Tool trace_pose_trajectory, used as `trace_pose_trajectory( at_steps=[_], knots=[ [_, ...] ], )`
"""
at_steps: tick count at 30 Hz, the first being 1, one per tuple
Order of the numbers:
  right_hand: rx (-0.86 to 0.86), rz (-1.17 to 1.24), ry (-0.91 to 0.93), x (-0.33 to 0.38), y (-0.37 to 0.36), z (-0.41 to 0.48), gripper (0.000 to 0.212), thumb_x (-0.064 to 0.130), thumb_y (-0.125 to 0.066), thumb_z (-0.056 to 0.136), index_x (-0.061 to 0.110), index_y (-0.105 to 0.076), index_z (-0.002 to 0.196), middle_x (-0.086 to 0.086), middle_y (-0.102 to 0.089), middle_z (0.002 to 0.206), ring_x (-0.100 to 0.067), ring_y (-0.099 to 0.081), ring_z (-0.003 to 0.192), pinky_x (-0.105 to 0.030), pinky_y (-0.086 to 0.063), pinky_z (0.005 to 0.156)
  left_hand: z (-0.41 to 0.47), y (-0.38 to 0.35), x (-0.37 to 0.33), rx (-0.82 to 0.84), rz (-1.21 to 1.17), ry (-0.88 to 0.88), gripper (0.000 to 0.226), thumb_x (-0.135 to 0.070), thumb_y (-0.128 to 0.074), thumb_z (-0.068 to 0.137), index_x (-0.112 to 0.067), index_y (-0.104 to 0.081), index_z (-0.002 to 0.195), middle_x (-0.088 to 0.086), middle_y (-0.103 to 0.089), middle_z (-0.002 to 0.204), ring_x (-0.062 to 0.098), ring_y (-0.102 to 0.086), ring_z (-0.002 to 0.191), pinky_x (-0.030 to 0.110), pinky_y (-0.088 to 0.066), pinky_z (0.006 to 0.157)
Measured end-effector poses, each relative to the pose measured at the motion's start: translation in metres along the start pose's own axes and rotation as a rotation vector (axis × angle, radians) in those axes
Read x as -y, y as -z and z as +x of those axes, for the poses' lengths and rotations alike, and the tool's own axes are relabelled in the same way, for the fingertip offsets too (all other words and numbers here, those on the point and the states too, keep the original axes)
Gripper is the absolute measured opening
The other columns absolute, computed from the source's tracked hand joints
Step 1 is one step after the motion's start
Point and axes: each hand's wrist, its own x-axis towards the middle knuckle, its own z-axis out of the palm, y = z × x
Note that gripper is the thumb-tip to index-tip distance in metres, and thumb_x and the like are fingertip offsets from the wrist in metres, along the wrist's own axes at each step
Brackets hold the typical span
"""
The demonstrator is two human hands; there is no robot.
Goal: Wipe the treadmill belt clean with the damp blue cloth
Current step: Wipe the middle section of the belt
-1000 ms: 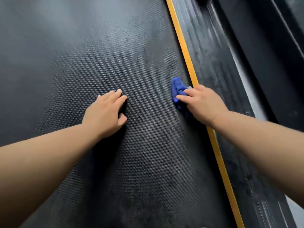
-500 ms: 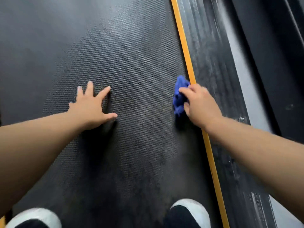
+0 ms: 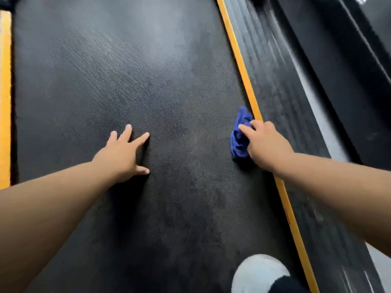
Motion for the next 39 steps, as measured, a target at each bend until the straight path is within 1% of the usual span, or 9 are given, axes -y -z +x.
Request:
trace_pose_trajectory(
  at_steps=[4,9,14,18,23,28,35,37,39],
  knots=[
    [-0.019,0.091,-0.294,0.059,-0.007,-0.014,0.036,0.019,-0.049,0.086,0.014,-0.053,0.121,-0.015,-0.050,0.121,-0.036,-0.046,0.108,-0.039,-0.037,0.092,-0.011,0.000,0.000,0.053,-0.022,0.005,0.116,-0.068,-0.075,0.058,-0.055,0.004,0.142,0.001,0.017,0.157,0.038,0.005,0.144,0.062,-0.028,0.107],
    [0.038,0.176,0.093,0.086,-0.014,-0.065,0.043,0.017,-0.052,0.084,0.018,-0.052,0.128,-0.011,-0.050,0.119,-0.035,-0.047,0.104,-0.042,-0.042,0.085,-0.016,-0.011,0.001,0.050,-0.028,0.007,0.121,-0.064,-0.079,0.056,-0.056,0.006,0.141,0.002,0.020,0.155,0.038,0.009,0.143,0.066,-0.029,0.103],
    [0.029,-0.117,-0.290,0.033,0.001,-0.031,0.035,0.016,-0.045,0.092,0.013,-0.048,0.126,-0.012,-0.044,0.125,-0.034,-0.041,0.111,-0.038,-0.039,0.087,-0.008,-0.016,0.004,0.048,-0.007,-0.021,0.120,-0.065,-0.077,0.057,-0.055,0.008,0.142,0.003,0.021,0.155,0.040,0.009,0.142,0.065,-0.030,0.104],
    [-0.004,0.109,-0.397,0.074,-0.006,-0.043,0.038,0.016,-0.048,0.089,0.011,-0.048,0.127,-0.015,-0.047,0.124,-0.033,-0.041,0.110,-0.036,-0.035,0.088,-0.009,-0.016,0.005,0.045,-0.019,-0.020,0.120,-0.062,-0.078,0.057,-0.055,0.006,0.142,0.002,0.022,0.155,0.040,0.011,0.142,0.068,-0.031,0.101],
    [0.002,0.249,0.060,0.086,-0.016,-0.056,0.046,0.019,-0.039,0.082,0.014,-0.057,0.124,-0.014,-0.054,0.118,-0.037,-0.049,0.097,-0.043,-0.046,0.080,-0.009,-0.016,0.004,0.045,-0.049,-0.017,0.121,-0.059,-0.081,0.056,-0.055,0.004,0.142,0.001,0.022,0.155,0.039,0.013,0.142,0.069,-0.031,0.099],
    [-0.119,0.240,-0.445,0.060,-0.016,-0.007,0.046,0.013,-0.038,0.085,0.010,-0.052,0.128,-0.018,-0.047,0.128,-0.037,-0.046,0.113,-0.037,-0.034,0.097,-0.008,-0.018,0.004,0.036,-0.043,-0.014,0.120,-0.058,-0.081,0.056,-0.055,0.003,0.142,0.000,0.022,0.153,0.040,0.012,0.141,0.069,-0.033,0.099],
    [0.000,0.354,0.193,0.149,-0.035,-0.061,0.042,0.016,-0.042,0.078,0.013,-0.062,0.115,-0.011,-0.059,0.111,-0.033,-0.053,0.086,-0.042,-0.052,0.070,-0.009,-0.016,0.002,0.043,-0.040,-0.011,0.122,-0.060,-0.081,0.054,-0.055,0.004,0.142,0.001,0.021,0.154,0.040,0.012,0.141,0.069,-0.032,0.099],
    [-0.074,0.272,0.167,0.117,-0.037,-0.038,0.047,0.021,-0.033,0.077,0.019,-0.059,0.116,-0.007,-0.058,0.110,-0.034,-0.055,0.090,-0.041,-0.048,0.074,-0.008,-0.015,0.002,0.038,-0.033,-0.017,0.122,-0.060,-0.081,0.054,-0.055,0.003,0.142,0.002,0.020,0.155,0.040,0.010,0.141,0.069,-0.032,0.099],
    [-0.192,0.226,-0.119,0.077,-0.030,-0.011,0.046,0.018,-0.034,0.077,0.018,-0.060,0.115,-0.010,-0.058,0.110,-0.037,-0.055,0.097,-0.041,-0.040,0.081,-0.008,-0.017,0.002,0.032,-0.037,-0.014,0.122,-0.059,-0.081,0.053,-0.055,0.001,0.142,0.003,0.019,0.155,0.041,0.009,0.141,0.069,-0.032,0.099]
  ],
)
